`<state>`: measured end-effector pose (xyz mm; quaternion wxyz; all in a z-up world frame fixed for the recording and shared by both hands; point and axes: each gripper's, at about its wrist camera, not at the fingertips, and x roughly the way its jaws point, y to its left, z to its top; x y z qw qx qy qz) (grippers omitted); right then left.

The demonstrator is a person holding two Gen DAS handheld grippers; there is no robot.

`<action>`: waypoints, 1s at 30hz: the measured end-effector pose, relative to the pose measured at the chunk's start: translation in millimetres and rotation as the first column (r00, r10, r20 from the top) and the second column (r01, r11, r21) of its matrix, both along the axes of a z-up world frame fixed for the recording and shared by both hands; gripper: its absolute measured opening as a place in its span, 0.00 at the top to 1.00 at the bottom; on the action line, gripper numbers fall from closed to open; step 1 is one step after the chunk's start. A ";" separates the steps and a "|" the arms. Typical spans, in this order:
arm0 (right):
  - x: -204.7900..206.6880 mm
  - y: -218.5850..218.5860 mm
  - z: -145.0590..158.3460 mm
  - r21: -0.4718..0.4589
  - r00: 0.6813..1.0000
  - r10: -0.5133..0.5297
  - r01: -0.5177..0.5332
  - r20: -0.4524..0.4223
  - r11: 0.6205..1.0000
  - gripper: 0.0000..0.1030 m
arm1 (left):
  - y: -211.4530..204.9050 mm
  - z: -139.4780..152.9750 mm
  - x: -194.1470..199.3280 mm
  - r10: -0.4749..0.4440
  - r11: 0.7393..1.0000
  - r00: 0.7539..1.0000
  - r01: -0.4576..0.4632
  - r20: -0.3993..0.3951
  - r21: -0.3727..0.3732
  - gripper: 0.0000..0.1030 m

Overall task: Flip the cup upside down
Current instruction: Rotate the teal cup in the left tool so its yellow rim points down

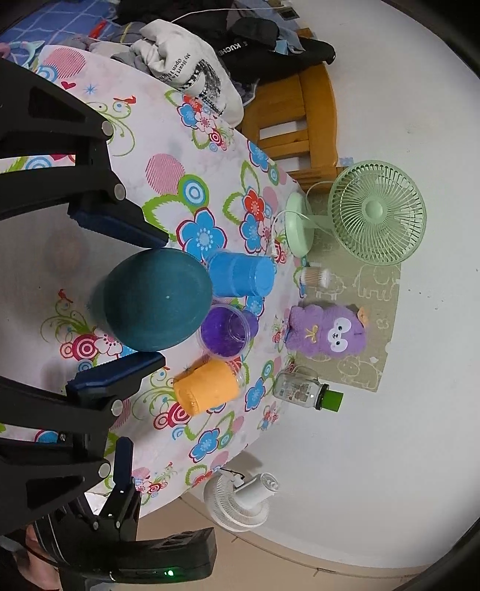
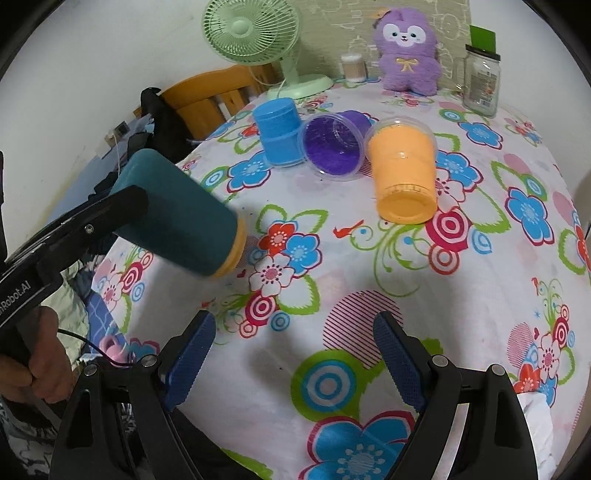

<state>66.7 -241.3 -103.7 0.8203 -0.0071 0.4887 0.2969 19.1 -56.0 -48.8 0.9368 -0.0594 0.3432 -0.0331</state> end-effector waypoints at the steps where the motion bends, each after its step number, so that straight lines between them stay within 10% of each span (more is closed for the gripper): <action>1: -0.2 1.1 0.1 -0.001 1.000 0.001 -0.001 0.000 1.000 0.14 | -0.1 0.8 -0.3 -0.003 1.000 1.000 0.003 0.001 -0.002 0.42; 23: 0.8 10.4 -7.5 -0.006 1.000 0.016 -0.016 -0.018 1.000 0.13 | -4.4 -10.5 8.6 -0.012 1.000 0.999 0.012 -0.049 -0.003 0.24; 30: -1.2 0.0 -11.0 -0.009 1.000 0.004 -0.004 -0.022 1.000 0.13 | -25.3 -23.0 52.5 -0.147 0.987 0.974 0.132 -0.173 -0.097 0.22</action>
